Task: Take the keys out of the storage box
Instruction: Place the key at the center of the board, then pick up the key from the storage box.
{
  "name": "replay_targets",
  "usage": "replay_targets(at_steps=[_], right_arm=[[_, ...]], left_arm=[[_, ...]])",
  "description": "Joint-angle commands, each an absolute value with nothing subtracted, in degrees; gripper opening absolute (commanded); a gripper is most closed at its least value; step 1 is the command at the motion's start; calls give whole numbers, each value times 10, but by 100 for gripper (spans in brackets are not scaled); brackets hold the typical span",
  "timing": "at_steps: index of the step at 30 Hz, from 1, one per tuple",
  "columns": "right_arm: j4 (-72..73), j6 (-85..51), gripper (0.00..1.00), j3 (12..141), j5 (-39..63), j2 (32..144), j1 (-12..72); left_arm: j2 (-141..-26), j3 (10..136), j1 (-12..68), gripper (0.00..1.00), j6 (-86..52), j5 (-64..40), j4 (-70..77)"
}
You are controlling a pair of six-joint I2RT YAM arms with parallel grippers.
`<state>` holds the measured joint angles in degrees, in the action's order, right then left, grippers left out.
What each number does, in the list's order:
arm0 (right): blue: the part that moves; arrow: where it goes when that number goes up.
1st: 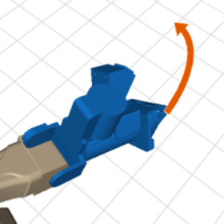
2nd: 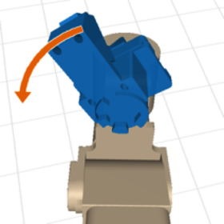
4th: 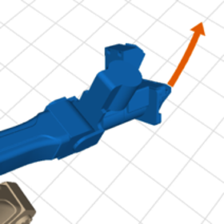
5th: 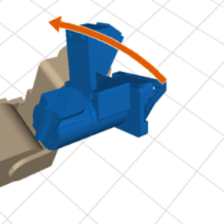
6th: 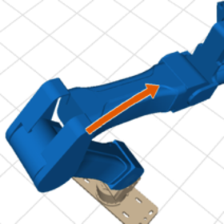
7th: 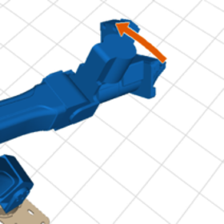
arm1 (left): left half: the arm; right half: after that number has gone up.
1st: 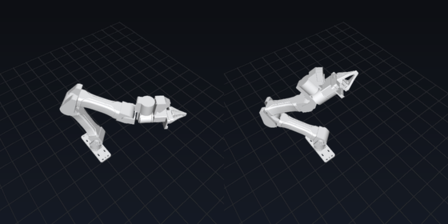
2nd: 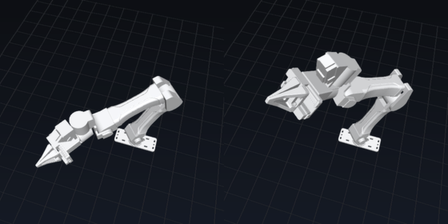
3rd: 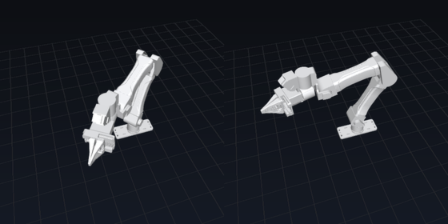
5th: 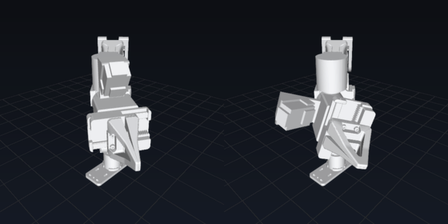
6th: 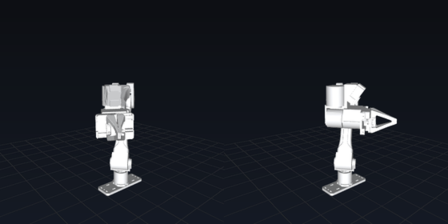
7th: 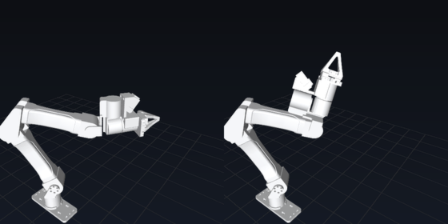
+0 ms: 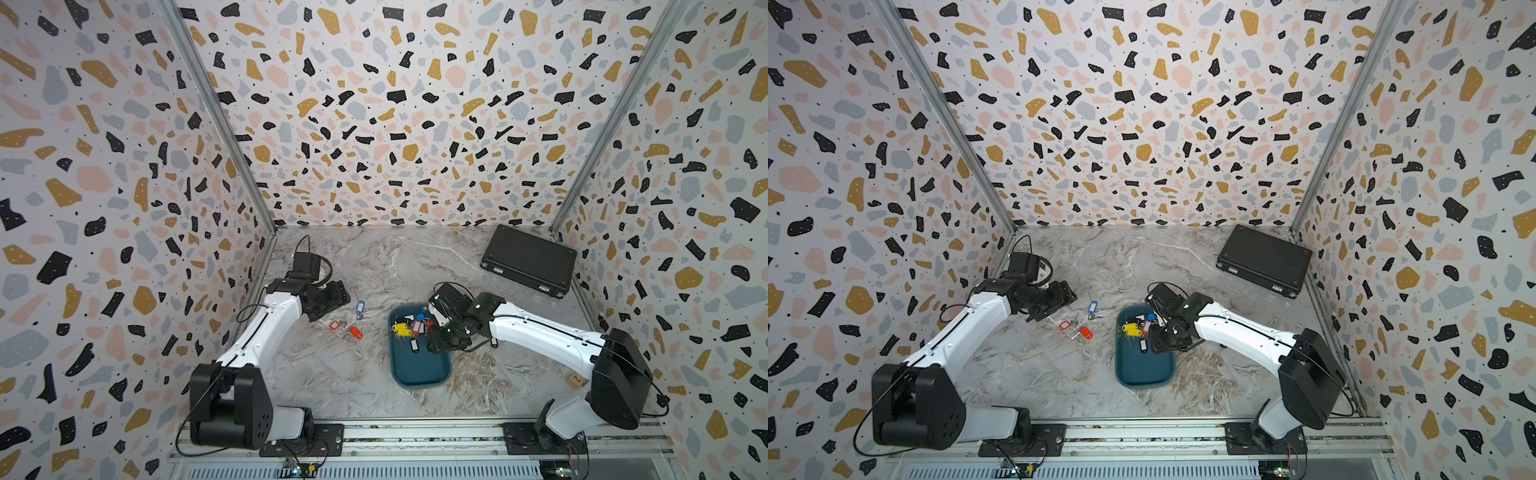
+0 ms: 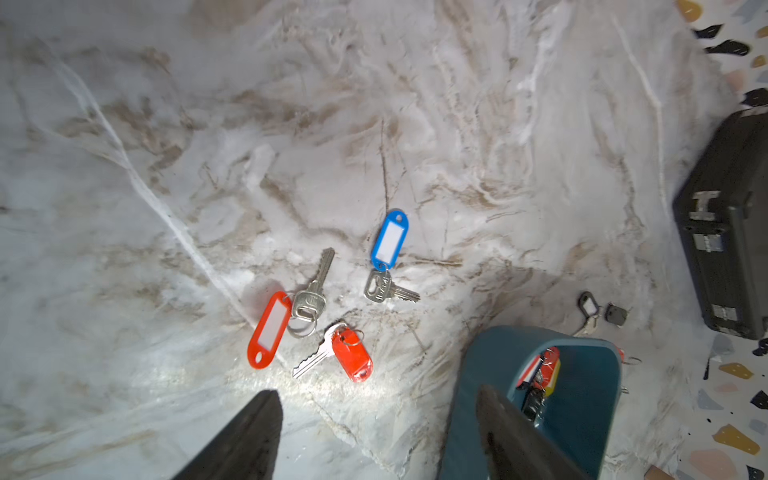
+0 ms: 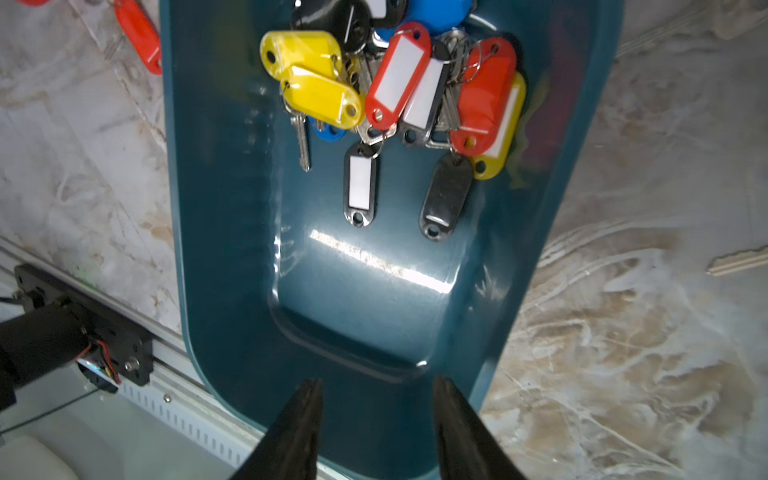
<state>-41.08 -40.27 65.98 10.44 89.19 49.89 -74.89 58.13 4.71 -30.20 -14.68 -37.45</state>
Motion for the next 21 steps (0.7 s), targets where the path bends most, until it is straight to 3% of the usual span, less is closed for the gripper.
replay_targets(at_steps=[1,8,21], right_arm=[[-359,-467,44,679,90,920,504],[-321,-507,37,704,71,991,507],[-283,-528,33,737,55,1085,506]], left_arm=[[-688,547,46,78,-284,-146,-380],[-591,497,45,84,-288,-127,-355],[-595,505,46,84,-286,-116,-367]])
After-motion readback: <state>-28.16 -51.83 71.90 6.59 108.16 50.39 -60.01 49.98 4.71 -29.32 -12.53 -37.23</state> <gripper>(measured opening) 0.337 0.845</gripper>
